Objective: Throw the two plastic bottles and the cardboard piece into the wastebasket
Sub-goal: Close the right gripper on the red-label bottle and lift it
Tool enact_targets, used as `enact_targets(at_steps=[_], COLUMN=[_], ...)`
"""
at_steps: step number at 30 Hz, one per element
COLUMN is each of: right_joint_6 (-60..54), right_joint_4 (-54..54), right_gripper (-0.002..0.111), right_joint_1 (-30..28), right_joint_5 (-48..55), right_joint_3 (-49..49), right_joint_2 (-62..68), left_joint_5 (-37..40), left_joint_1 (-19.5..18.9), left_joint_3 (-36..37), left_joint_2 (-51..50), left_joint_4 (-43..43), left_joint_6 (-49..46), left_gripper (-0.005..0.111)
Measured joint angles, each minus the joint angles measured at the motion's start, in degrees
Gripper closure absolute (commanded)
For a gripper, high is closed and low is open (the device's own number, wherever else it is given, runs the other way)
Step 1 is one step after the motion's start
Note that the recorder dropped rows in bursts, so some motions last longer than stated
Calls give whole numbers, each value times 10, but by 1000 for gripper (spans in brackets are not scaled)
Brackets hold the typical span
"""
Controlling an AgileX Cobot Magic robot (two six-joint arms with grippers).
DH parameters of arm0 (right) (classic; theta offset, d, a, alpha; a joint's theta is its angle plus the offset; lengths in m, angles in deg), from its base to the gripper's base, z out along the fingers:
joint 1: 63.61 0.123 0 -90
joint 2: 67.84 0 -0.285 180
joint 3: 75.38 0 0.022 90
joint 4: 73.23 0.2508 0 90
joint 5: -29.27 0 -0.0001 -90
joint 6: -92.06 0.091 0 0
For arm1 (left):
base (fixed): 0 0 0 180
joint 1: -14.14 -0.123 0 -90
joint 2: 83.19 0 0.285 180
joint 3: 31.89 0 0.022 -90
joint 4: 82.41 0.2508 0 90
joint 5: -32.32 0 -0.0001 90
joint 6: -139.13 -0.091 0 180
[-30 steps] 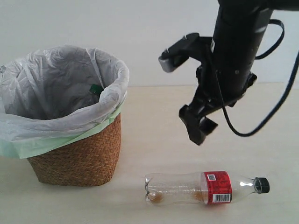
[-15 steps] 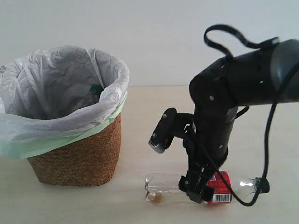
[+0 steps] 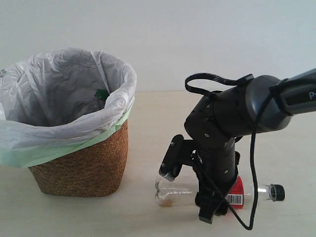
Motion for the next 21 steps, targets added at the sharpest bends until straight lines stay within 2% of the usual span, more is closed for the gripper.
enact_targets(at_steps=[1,2,7,10,13,14,16,20,21], right_joint_6=[0,3,39,113,216,306,408,443,450], right_joint_4=[-2,-2,-23,-84,-182,-269,-406,-467,-476], right_gripper=[100,108,108,108,108,108,108,108,108], right_joint_1=[0,0,1,1,1,1,0,-19,-39], right_joint_5=[-2,-4,0,31,84,136,202,209,211], right_joint_3=[0,0,0,12,24,33,44,63,81], right_joint_2=[0,0,0,0,-8,-21,-40,-81,-102], left_joint_5=[0,0,0,0,0,0,0,0,0], left_joint_1=[0,0,0,0,0,0,0,0,0], left_joint_3=[0,0,0,0,0,0,0,0,0], left_joint_2=[0,0,0,0,0,0,0,0,0], left_joint_4=[0,0,0,0,0,0,0,0,0], left_joint_6=[0,0,0,0,0,0,0,0,0], left_gripper=[103,103,103,103,103,103,103,103,103])
